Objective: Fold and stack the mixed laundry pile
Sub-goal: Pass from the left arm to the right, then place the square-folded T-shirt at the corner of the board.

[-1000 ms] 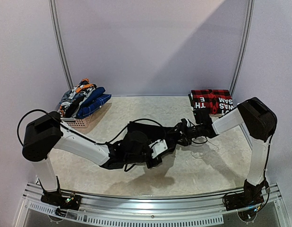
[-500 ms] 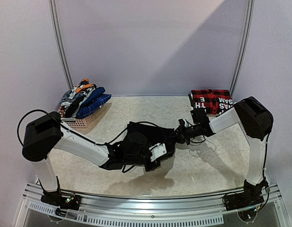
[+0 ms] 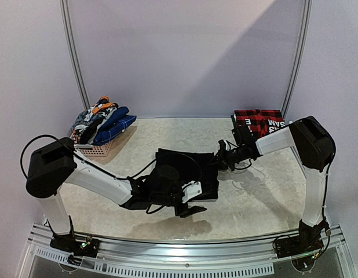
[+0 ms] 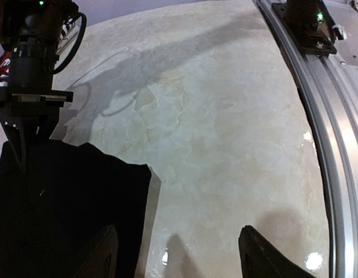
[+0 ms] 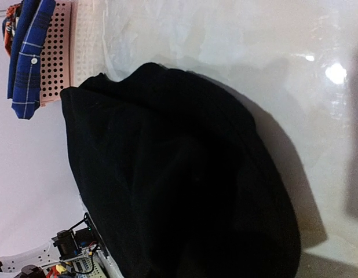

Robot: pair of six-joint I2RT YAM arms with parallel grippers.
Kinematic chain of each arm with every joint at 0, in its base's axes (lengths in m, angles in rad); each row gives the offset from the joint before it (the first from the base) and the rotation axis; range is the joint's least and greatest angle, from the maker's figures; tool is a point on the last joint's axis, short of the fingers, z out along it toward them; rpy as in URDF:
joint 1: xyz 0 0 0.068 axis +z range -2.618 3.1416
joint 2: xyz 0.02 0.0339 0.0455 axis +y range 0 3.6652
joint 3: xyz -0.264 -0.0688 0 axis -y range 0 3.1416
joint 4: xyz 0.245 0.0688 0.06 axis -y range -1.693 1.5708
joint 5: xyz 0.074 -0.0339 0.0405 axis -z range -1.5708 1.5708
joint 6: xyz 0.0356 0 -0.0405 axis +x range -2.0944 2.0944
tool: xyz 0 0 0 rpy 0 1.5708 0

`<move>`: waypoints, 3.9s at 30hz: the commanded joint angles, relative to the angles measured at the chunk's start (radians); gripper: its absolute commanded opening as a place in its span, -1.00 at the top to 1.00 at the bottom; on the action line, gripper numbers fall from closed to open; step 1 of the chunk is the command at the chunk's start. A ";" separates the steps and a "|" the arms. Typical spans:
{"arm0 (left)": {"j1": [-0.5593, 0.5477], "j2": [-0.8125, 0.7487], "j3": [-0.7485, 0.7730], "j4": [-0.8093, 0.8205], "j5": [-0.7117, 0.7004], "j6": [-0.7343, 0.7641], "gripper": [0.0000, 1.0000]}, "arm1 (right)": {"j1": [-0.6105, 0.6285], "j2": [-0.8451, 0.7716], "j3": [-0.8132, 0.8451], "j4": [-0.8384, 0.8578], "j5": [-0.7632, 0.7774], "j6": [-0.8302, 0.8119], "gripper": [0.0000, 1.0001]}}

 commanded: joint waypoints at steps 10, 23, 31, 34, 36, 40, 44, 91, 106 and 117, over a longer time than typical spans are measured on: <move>-0.001 -0.079 -0.121 0.105 -0.086 -0.056 -0.99 | -0.008 -0.063 0.153 -0.380 0.219 -0.298 1.00; 0.007 -0.127 -0.225 0.182 -0.197 -0.088 -0.99 | -0.014 -0.079 0.282 -0.521 0.378 -0.426 1.00; 0.018 -0.137 -0.268 0.215 -0.250 -0.112 -0.99 | -0.013 -0.081 0.358 -0.589 0.480 -0.494 1.00; 0.019 -0.147 -0.286 0.232 -0.273 -0.120 -0.99 | -0.013 -0.080 0.385 -0.607 0.508 -0.514 1.00; 0.022 -0.150 -0.296 0.244 -0.289 -0.127 -0.99 | -0.014 -0.080 0.404 -0.621 0.533 -0.535 1.00; 0.025 -0.153 -0.314 0.257 -0.315 -0.137 -0.99 | -0.021 -0.077 0.438 -0.633 0.573 -0.562 1.00; 0.027 -0.159 -0.335 0.274 -0.325 -0.145 -0.99 | -0.030 -0.067 0.483 -0.660 0.596 -0.586 1.00; 0.028 -0.098 -0.334 0.298 -0.308 -0.180 -0.95 | -0.195 0.144 1.244 -0.933 0.903 -0.729 1.00; 0.028 -0.080 -0.329 0.303 -0.286 -0.188 -0.95 | -0.225 0.110 1.312 -0.948 0.903 -0.741 1.00; 0.028 -0.060 -0.320 0.305 -0.280 -0.193 -0.95 | -0.308 0.165 1.303 -0.914 0.895 -0.757 1.00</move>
